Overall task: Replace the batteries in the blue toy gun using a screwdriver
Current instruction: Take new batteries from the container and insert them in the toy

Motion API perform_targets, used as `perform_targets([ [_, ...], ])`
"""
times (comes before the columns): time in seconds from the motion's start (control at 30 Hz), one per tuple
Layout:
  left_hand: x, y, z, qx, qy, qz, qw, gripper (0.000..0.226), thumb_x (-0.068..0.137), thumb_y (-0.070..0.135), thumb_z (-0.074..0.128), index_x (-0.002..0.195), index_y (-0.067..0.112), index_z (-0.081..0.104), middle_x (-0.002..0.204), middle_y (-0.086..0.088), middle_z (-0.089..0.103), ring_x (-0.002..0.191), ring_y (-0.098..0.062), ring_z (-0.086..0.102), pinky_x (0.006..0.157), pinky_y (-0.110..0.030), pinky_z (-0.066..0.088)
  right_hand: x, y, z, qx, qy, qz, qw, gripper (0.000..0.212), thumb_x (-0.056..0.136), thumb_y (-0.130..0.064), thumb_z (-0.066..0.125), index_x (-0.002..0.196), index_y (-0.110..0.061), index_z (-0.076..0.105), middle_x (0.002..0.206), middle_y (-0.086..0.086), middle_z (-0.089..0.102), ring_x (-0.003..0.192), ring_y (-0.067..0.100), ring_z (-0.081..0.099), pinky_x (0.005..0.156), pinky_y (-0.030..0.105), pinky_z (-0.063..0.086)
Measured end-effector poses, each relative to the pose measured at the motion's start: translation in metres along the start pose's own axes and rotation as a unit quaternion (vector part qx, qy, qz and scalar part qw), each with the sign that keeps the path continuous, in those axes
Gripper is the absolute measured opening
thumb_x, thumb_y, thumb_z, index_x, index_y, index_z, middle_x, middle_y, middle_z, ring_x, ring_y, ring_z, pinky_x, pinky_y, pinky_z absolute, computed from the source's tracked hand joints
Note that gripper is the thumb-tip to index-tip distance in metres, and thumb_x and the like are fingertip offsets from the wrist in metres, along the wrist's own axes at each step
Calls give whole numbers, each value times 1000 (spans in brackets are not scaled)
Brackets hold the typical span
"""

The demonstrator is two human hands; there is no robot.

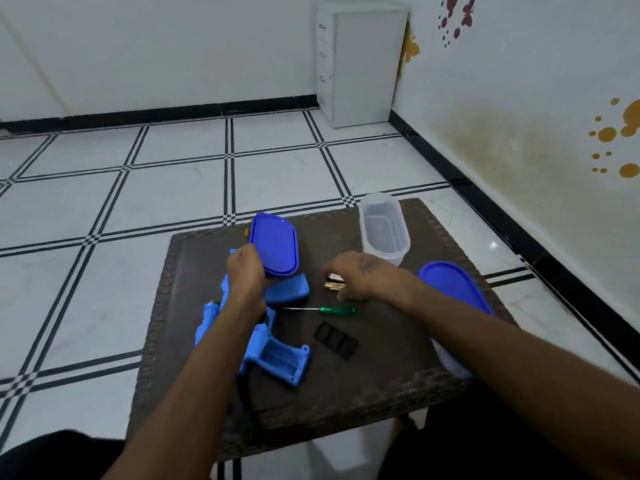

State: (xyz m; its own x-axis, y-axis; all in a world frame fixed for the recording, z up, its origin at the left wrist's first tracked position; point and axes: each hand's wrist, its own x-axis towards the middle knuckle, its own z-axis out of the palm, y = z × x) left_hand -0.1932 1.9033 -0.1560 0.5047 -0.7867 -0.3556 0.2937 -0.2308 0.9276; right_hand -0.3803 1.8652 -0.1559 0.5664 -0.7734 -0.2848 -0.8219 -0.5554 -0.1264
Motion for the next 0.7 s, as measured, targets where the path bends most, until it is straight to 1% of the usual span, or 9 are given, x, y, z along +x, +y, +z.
perform_targets([
  [0.07, -6, -4, -13, -4, 6, -8, 1000, 22, 92, 9, 37, 79, 14, 54, 84, -9, 54, 77, -23, 52, 65, -37, 50, 1, -2, 6, -13, -5, -1, 1000, 50, 79, -20, 74, 125, -22, 57, 124, 7, 56, 113, 26, 57, 87, 36, 49],
  [0.13, -9, -8, -23, -1, 5, -9, 1000, 20, 92, 8, 35, 82, 14, 52, 86, -9, 54, 79, -23, 52, 65, -36, 50, 1, -3, 7, -22, 4, 5, 1000, 45, 78, -19, 74, 120, -22, 55, 121, 6, 52, 109, 25, 57, 76, 30, 43],
  [0.2, -11, -11, -28, 7, 4, -14, 1000, 15, 92, 9, 35, 89, 14, 49, 90, -10, 52, 81, -23, 51, 61, -34, 50, 2, -4, 8, -14, 8, 6, 1000, 39, 78, -18, 74, 112, -21, 56, 115, 5, 52, 102, 23, 57, 72, 29, 38],
  [0.27, -13, -14, -30, 13, -2, -18, 1000, 13, 93, 10, 35, 91, 14, 47, 92, -10, 51, 82, -23, 51, 59, -33, 50, 2, -5, 7, 4, 1, 8, 1000, 31, 78, -14, 72, 105, -20, 58, 109, 4, 54, 94, 22, 56, 71, 29, 40],
  [0.33, -17, -15, -30, 15, -3, -30, 999, 14, 92, 11, 34, 91, 14, 47, 93, -9, 51, 83, -23, 51, 61, -33, 49, 4, -4, 5, 25, -16, 19, 999, 18, 80, -9, 66, 96, -15, 64, 102, 4, 61, 87, 21, 58, 69, 32, 45],
  [0.43, -20, -15, -29, 6, -9, -48, 999, 16, 90, 11, 35, 95, 15, 50, 94, -8, 51, 83, -22, 51, 64, -35, 50, 5, -1, 3, 38, -8, 33, 999, 7, 81, -11, 68, 87, -15, 69, 95, 3, 68, 89, 22, 63, 70, 30, 47],
  [0.5, -19, -14, -30, 3, -8, -50, 999, 15, 90, 11, 36, 94, 15, 49, 95, -7, 51, 84, -22, 50, 65, -36, 49, 4, -1, 3, 43, 10, 37, 998, 15, 78, -17, 75, 92, -17, 70, 99, 2, 68, 94, 21, 63, 73, 29, 47],
  [0.57, -19, -14, -29, 4, -6, -48, 999, 13, 90, 12, 36, 93, 15, 49, 95, -7, 50, 84, -22, 50, 66, -36, 49, 3, -1, 4, 43, 31, 47, 997, 24, 77, -18, 77, 100, -15, 71, 105, 5, 68, 97, 23, 63, 76, 30, 49],
  [0.7, -20, -17, -26, 4, -11, -37, 999, 19, 92, 11, 35, 79, 20, 44, 90, -6, 48, 84, -23, 49, 70, -38, 49, 0, -7, 8, 43, 57, 79, 994, 23, 78, -13, 71, 99, -10, 67, 105, 11, 67, 93, 27, 64, 75, 34, 53],
])
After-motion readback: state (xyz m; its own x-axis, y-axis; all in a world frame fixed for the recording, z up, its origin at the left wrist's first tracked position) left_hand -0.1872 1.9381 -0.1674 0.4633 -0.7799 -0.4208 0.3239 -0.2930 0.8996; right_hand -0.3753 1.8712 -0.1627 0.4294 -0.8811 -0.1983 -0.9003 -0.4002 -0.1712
